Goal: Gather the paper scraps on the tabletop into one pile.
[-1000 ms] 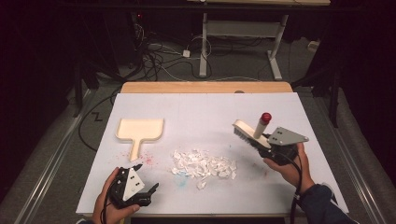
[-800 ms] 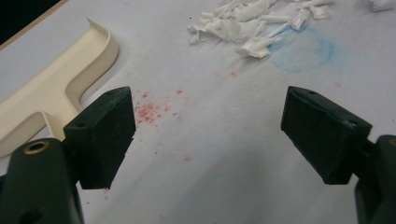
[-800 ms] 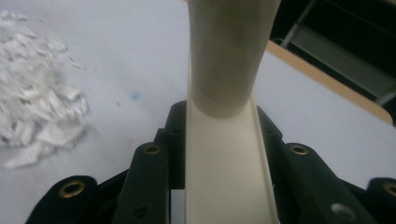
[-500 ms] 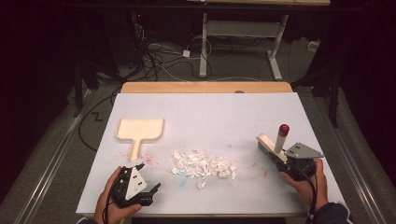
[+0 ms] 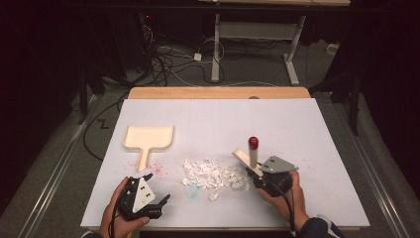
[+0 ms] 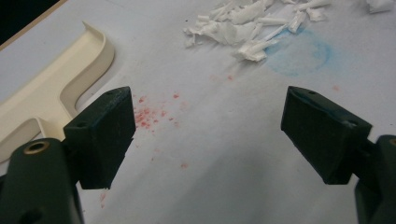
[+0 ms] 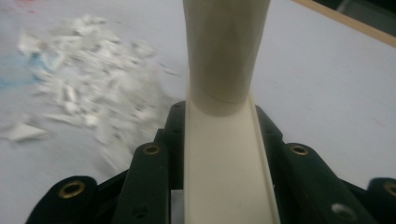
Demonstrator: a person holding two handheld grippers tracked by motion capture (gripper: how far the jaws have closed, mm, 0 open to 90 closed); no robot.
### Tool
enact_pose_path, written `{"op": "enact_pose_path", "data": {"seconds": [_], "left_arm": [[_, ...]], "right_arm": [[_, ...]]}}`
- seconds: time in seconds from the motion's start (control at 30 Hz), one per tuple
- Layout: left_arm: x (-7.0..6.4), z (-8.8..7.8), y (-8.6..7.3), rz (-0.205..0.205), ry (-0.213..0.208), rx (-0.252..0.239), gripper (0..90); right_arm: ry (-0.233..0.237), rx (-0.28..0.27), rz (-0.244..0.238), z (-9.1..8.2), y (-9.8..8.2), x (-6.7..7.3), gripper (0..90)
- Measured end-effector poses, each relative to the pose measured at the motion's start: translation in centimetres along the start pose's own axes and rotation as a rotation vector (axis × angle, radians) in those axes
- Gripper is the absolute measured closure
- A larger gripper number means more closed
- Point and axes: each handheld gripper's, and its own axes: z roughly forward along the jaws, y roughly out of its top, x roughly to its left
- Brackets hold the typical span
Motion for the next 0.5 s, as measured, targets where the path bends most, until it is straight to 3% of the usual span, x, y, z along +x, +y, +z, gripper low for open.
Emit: {"op": "enact_pose_path", "data": {"seconds": [0.07, 0.23, 0.4, 0.5], "left_arm": [[0.0, 0.0, 0.0, 0.001, -0.001, 0.001, 17.0], [0.0, 0.1, 0.1, -0.002, -0.001, 0.002, 17.0], [-0.1, 0.1, -0.1, -0.001, 0.0, 0.009, 17.0], [0.1, -0.1, -0.3, -0.013, 0.009, 0.007, 17.0]], "right_arm": [[0.013, -0.016, -0.014, 0.8, 0.7, 1.1, 67.8], [0.058, -0.057, 0.04, 2.5, 2.1, 2.5, 68.0], [0.053, -0.082, 0.028, 3.2, 2.8, 2.5, 68.1], [0.054, -0.104, 0.044, 2.7, 3.0, 1.7, 68.1]]}}
